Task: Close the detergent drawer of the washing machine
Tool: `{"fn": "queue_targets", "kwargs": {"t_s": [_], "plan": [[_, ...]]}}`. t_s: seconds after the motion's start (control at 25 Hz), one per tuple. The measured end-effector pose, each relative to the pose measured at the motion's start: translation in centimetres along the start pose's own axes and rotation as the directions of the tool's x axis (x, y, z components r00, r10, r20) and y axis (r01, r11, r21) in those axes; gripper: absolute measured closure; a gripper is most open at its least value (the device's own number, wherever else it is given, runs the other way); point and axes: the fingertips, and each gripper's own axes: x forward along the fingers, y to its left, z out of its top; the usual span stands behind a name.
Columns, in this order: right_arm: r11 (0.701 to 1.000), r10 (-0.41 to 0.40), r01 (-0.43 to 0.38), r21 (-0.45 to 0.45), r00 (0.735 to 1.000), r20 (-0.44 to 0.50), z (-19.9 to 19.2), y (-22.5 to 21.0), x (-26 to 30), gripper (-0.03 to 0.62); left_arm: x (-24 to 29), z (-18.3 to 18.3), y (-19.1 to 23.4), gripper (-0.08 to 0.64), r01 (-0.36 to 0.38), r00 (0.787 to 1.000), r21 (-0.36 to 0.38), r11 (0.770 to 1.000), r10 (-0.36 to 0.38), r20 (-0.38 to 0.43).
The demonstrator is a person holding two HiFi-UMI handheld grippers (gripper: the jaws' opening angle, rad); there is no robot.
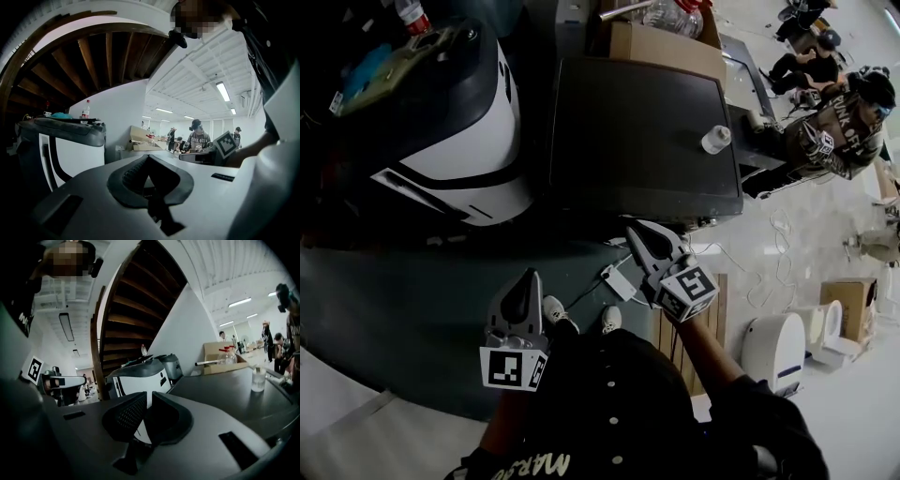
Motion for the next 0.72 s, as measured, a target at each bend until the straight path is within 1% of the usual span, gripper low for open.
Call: {"fn": "queue_targets", "kwargs": {"t_s": [0.12,0.24,0.32,0.44,0.56,0.64,0.72], "plan": [[0.995,-0.046,0.051,-0.082,0.997,0.065,2.9,0.0,-1.2,0.538,0.2,0.9,0.1,0.555,-0.004,1.0,0.008,1.0,0.004,0.023],[0.986,-0.087,0.102,-0.129,0.989,0.117,5.4,-0.1,-2.3,0.538,0.3,2.2,0.2,0.555,0.0,0.999,0.022,1.0,-0.001,0.053],[0.982,-0.105,0.125,-0.141,0.984,0.142,6.5,-0.4,-3.2,0.538,0.4,3.1,0.4,0.555,0.0,0.997,0.037,0.999,-0.003,0.073],[0.982,-0.103,0.134,-0.131,0.97,0.22,8.8,-0.5,-4.5,0.538,0.6,4.6,0.9,0.555,-0.006,0.995,0.053,0.999,0.001,0.101],[0.976,-0.13,0.167,-0.137,0.961,0.242,10.6,-0.7,-5.5,0.538,0.7,6.3,1.3,0.555,-0.017,0.991,0.062,0.998,0.009,0.13],[0.976,-0.135,0.177,-0.126,0.949,0.284,12.3,-0.3,-6.1,0.538,0.7,7.5,1.5,0.555,-0.021,0.989,0.072,0.997,0.01,0.15],[0.969,-0.147,0.2,-0.146,0.94,0.309,13.2,-0.4,-6.9,0.538,0.7,8.6,1.7,0.555,-0.023,0.985,0.083,0.996,0.009,0.17]]}}
